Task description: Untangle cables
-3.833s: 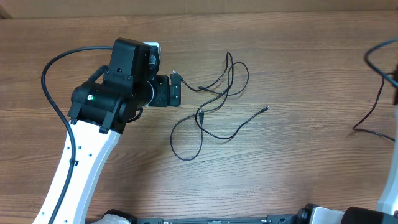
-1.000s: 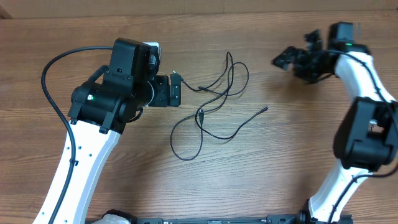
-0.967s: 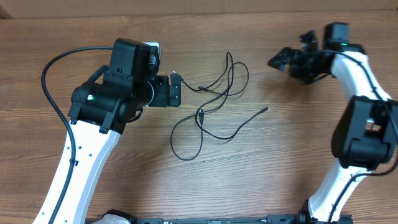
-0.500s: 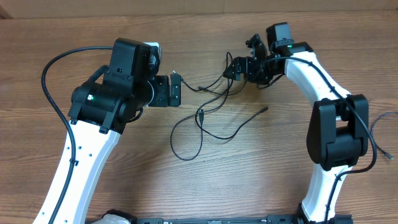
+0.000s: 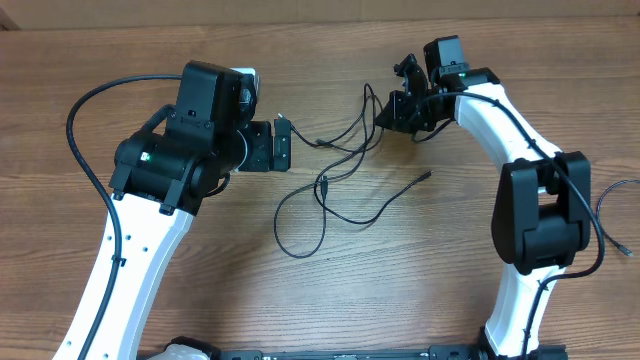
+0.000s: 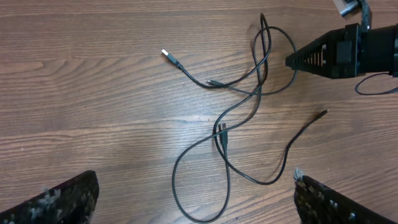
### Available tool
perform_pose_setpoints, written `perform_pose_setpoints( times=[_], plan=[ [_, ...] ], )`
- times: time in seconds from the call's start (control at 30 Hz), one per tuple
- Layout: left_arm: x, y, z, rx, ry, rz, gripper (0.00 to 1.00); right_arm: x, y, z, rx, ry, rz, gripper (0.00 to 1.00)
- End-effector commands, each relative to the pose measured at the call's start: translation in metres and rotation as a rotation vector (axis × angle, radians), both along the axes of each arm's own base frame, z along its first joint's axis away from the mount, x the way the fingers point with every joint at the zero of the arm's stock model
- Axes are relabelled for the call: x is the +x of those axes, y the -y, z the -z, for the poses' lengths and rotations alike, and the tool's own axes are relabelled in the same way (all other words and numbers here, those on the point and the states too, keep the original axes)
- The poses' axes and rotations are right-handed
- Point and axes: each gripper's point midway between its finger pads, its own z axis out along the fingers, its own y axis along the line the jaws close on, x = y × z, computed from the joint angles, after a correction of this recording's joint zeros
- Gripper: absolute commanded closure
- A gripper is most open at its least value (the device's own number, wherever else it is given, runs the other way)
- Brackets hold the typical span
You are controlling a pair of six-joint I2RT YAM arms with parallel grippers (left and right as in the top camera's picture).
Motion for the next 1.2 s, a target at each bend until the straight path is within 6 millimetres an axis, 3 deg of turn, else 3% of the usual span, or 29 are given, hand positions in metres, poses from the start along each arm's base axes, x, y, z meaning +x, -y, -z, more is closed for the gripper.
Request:
perform_pose_setpoints(
  times=[0.0, 0.1, 0.23, 0.4, 0.57, 0.63, 0.67, 0.7, 0.83, 0.97, 1.07, 1.1, 1.13, 1.17],
  plan=[
    [-0.001, 0.000, -0.005, -0.013, 0.012, -0.001, 0.01, -0.005, -0.012, 0.002, 0.024, -0.009, -0.032, 0.96],
    [-0.001, 0.000, -0.005, -0.013, 0.012, -0.001, 0.00, -0.005, -0.022, -0.002, 0.055, 0.008, -0.053, 0.96],
    [-0.001, 0.000, -0.005, -0.013, 0.012, -0.001, 0.00, -0.016, -0.045, -0.026, 0.221, -0.009, -0.123, 0.96],
    [-0.001, 0.000, -0.005, -0.013, 0.012, -0.001, 0.00, -0.040, -0.043, -0.055, 0.205, -0.001, -0.183, 0.96],
    [-0.001, 0.000, -0.005, -0.013, 0.012, -0.001, 0.00, -0.059, -0.049, -0.135, 0.203, 0.234, -0.299, 0.96],
    [-0.001, 0.000, -0.005, -0.013, 0.012, -0.001, 0.00, -0.074, -0.047, -0.206, 0.218, 0.436, -0.319, 0.96],
    [-0.001, 0.000, -0.005, -0.013, 0.012, -0.001, 0.00, -0.079, -0.046, -0.223, 0.222, 0.487, -0.323, 0.96],
    [-0.001, 0.000, -0.005, -0.013, 0.012, -0.001, 0.00, -0.092, -0.042, -0.263, 0.232, 0.608, -0.330, 0.96],
    [-0.001, 0.000, -0.005, -0.013, 0.012, -0.001, 0.00, -0.124, -0.035, -0.336, 0.253, 0.842, -0.337, 0.96],
    [-0.001, 0.000, -0.005, -0.013, 0.012, -0.001, 0.00, -0.154, -0.019, -0.396, 0.238, 1.042, -0.272, 0.96],
    [-0.001, 0.000, -0.005, -0.013, 0.012, -0.001, 0.00, -0.166, -0.003, -0.427, 0.216, 1.140, -0.170, 0.96],
    [-0.001, 0.000, -0.005, -0.013, 0.011, -0.001, 0.00, -0.171, 0.004, -0.439, 0.200, 1.185, -0.137, 0.96],
    [-0.001, 0.000, -0.005, -0.013, 0.012, -0.001, 0.00, -0.179, 0.022, -0.462, 0.175, 1.258, -0.025, 0.96],
    [-0.001, 0.000, -0.005, -0.013, 0.012, -0.001, 0.00, -0.180, 0.026, -0.467, 0.166, 1.278, 0.001, 0.96]
  ],
)
